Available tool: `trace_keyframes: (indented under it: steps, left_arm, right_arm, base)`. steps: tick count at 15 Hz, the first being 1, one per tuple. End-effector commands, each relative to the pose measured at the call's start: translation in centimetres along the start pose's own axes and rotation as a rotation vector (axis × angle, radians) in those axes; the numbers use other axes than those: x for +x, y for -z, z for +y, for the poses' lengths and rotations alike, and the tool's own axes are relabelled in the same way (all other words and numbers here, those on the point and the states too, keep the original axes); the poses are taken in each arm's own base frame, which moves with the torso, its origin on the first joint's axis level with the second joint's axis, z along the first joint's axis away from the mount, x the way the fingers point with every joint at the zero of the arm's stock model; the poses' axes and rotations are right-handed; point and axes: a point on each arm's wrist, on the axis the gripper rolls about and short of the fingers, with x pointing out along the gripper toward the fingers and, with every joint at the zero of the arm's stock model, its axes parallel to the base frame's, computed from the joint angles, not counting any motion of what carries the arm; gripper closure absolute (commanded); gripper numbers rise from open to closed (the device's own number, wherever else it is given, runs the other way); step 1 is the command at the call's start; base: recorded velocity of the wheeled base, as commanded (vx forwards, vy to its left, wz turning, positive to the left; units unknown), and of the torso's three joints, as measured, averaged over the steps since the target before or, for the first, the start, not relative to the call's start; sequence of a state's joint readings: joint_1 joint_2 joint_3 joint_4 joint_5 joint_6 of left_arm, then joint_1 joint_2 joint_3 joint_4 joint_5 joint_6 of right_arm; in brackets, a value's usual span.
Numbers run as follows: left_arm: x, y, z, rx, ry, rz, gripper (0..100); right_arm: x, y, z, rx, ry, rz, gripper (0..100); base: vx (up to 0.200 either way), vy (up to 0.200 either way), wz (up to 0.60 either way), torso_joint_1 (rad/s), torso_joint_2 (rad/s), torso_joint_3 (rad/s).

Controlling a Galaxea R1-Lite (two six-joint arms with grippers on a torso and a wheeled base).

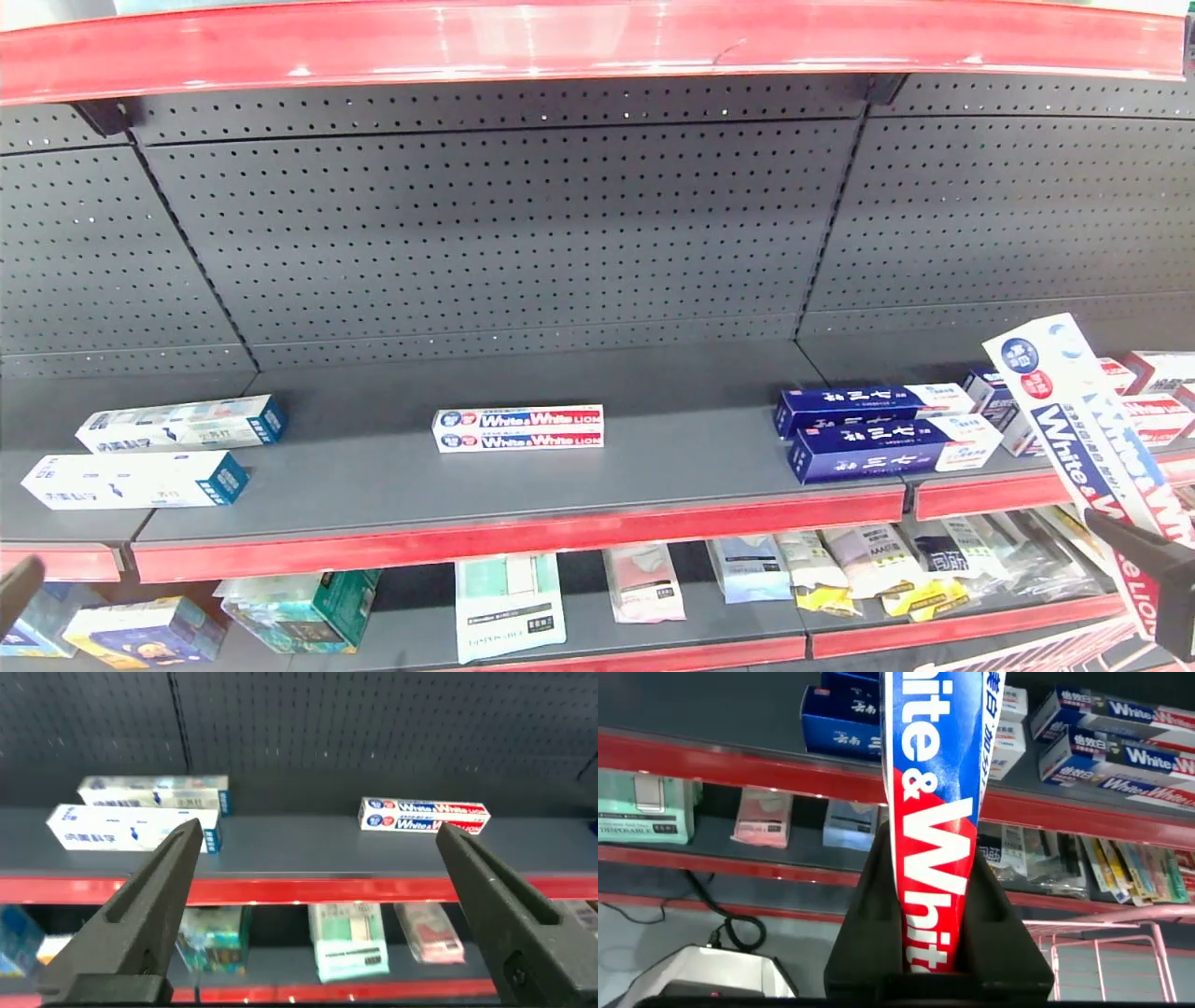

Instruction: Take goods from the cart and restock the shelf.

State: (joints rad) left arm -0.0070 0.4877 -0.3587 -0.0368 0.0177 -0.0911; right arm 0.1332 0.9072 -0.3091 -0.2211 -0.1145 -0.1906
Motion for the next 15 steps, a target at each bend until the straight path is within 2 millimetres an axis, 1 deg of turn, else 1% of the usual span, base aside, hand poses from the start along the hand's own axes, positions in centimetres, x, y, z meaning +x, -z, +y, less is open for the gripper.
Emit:
trace_keyframes:
  steps: [1, 2, 3, 4, 5, 6, 7, 8, 9, 10, 13, 14, 15]
  left_arm:
    - [12.6, -0.3, -1.1, -0.037, 0.017, 0.294, 0]
    - [14.8, 0.9, -1.3, -0.034, 0.028, 0.290, 0]
    - [16.7, 1.4, -1.5, -0.035, 0.031, 0.270, 0]
    - [19.2, 2.2, -1.7, -0.033, 0.019, 0.249, 0]
    - [20.7, 3.1, -2.0, -0.028, 0.006, 0.253, 0]
    - [22.6, 4.2, -2.9, -0.045, 0.021, 0.262, 0]
    - [23.3, 4.6, -3.5, -0.071, 0.038, 0.265, 0]
    - [25.0, 4.9, -5.6, -0.132, 0.065, 0.276, 0]
    - [26.2, 5.5, -6.7, -0.141, 0.055, 0.289, 0]
    - [27.0, 5.8, -7.3, -0.150, 0.053, 0.293, 0]
    - [28.9, 6.4, -9.3, -0.174, 0.090, 0.309, 0]
    - [29.2, 6.4, -9.7, -0.183, 0.094, 0.320, 0]
    - [29.6, 6.3, -10.5, -0.204, 0.107, 0.363, 0]
  right_arm:
    - [-0.6, -0.1, -0.2, 0.008, 0.022, -0.029, 100]
    - [-0.6, 0.0, -0.2, 0.008, 0.025, -0.027, 100]
    - [-0.6, 0.2, -0.3, 0.009, 0.038, -0.019, 100]
    - [-0.6, 0.3, -0.4, 0.012, 0.052, -0.011, 100]
    - [-0.6, 0.4, -0.3, 0.012, 0.052, -0.010, 100]
    - [-0.6, 0.5, -0.3, 0.012, 0.049, -0.007, 100]
    - [-0.6, 0.5, -0.3, 0.010, 0.049, -0.006, 100]
    - [-0.7, 0.7, -0.2, 0.005, 0.042, -0.006, 100]
    - [-0.7, 0.7, -0.2, 0.005, 0.040, -0.006, 100]
    - [-0.7, 0.8, -0.2, 0.007, 0.040, -0.006, 100]
    - [-0.8, 0.8, -0.2, 0.005, 0.035, -0.010, 100]
    - [-0.8, 0.8, -0.2, 0.004, 0.034, -0.011, 100]
    - [-0.9, 0.9, -0.2, 0.004, 0.035, -0.017, 100]
  base:
    - [0.000, 0.000, 0.00, 0.000, 0.00, 0.000]
    - [0.000, 0.000, 0.00, 0.000, 0.00, 0.000]
    - [0.000, 0.000, 0.00, 0.000, 0.00, 0.000]
    - [0.000, 0.000, 0.00, 0.000, 0.00, 0.000]
    - [0.000, 0.000, 0.00, 0.000, 0.00, 0.000]
    - [0.000, 0.000, 0.00, 0.000, 0.00, 0.000]
    - [0.000, 0.000, 0.00, 0.000, 0.00, 0.000]
    - [0.000, 0.000, 0.00, 0.000, 0.00, 0.000]
    - [0.000, 0.000, 0.00, 0.000, 0.00, 0.000]
    - [0.000, 0.000, 0.00, 0.000, 0.00, 0.000]
    - [0.000, 0.000, 0.00, 0.000, 0.00, 0.000]
    - [0.000, 0.000, 0.00, 0.000, 0.00, 0.000]
    - [0.000, 0.000, 0.00, 0.000, 0.00, 0.000]
